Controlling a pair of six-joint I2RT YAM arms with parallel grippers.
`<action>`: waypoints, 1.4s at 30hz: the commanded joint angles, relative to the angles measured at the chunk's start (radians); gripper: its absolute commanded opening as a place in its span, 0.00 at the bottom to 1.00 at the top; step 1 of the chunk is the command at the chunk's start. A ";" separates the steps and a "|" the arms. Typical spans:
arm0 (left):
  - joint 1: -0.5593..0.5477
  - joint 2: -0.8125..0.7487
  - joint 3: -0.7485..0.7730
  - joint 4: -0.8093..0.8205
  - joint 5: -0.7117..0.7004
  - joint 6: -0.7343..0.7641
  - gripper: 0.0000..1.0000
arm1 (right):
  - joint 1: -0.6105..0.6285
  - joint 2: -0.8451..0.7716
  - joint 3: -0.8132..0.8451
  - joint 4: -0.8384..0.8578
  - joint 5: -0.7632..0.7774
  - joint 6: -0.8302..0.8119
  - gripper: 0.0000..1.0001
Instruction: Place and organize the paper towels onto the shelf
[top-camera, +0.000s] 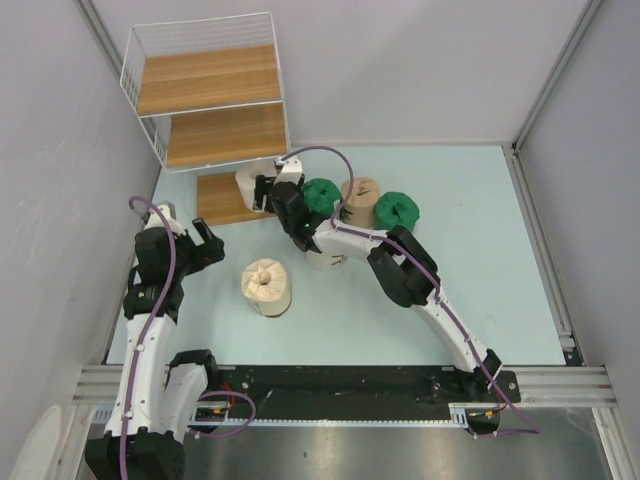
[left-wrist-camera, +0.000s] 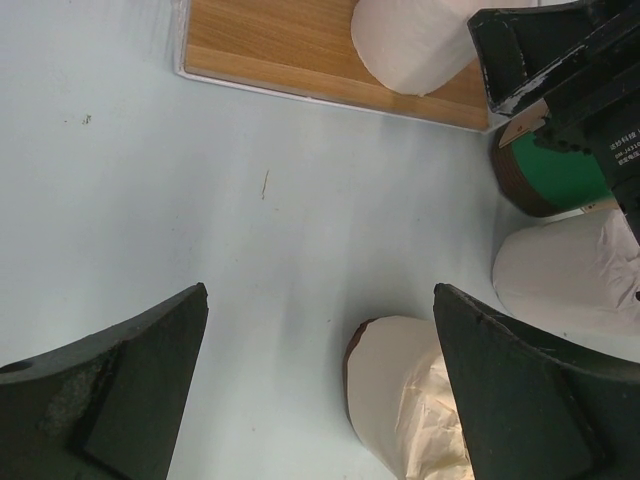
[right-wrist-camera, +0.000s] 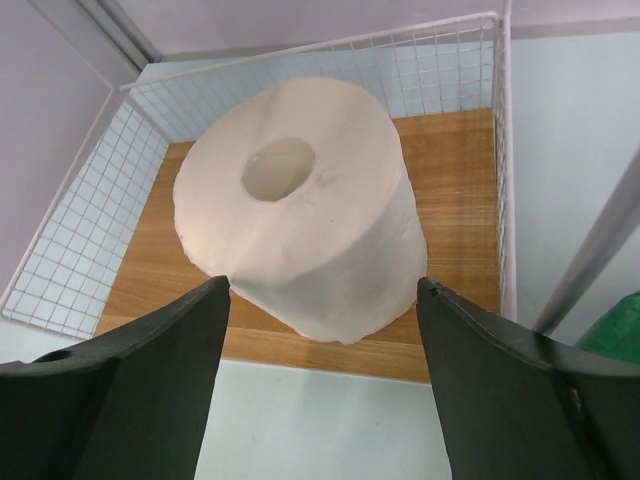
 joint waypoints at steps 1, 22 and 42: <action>-0.005 0.007 0.011 0.012 0.027 0.000 1.00 | -0.019 -0.121 -0.037 0.070 -0.004 -0.031 0.81; -0.018 0.027 0.018 -0.002 0.003 0.010 1.00 | 0.070 -0.595 -0.477 -0.557 0.071 0.185 0.84; -0.040 0.036 0.023 -0.014 -0.023 0.012 1.00 | 0.232 -0.715 -0.608 -0.451 -0.251 0.031 0.86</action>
